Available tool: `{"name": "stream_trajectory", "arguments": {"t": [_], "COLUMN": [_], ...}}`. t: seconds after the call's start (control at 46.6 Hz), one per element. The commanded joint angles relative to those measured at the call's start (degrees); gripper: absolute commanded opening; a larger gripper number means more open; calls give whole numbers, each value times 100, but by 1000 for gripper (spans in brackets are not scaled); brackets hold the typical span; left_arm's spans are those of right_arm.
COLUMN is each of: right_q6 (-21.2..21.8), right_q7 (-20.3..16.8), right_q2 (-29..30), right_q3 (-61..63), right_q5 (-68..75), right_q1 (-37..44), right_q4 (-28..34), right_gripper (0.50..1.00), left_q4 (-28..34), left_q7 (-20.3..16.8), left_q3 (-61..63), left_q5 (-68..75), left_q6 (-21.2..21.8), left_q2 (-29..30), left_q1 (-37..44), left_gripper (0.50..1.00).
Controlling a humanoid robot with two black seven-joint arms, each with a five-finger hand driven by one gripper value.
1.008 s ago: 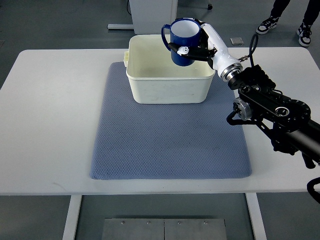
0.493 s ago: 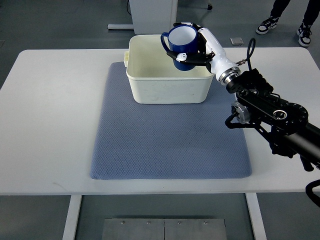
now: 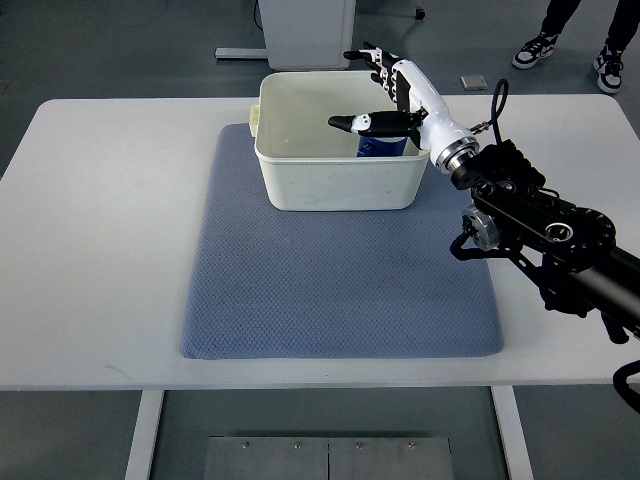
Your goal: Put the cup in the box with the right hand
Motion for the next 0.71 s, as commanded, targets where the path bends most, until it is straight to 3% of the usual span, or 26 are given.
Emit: {"name": "stream_trajectory", "arguments": {"t": [0.0,0.45,0.686], "right_q6": [0,17,96], "right_q7": [3,-15,-252], "right_q2": [-31,-875,-1060], "right_q3": [8,131,825], "right_q5": [9,773,809], "right_q1": [26,9,-422], "right_q4": [18,106,106], "right_gripper": [995,995,995], "left_q4": [0,0,0], "left_q7": [0,0,0], "left_q3": [4,4,-5], "left_q5": [0,0,0], "left_q6": [1,1,1], "left_q2": [0,0,0], "left_q1": [3,-6,-6], "left_gripper": [1000,1000,1000]}}
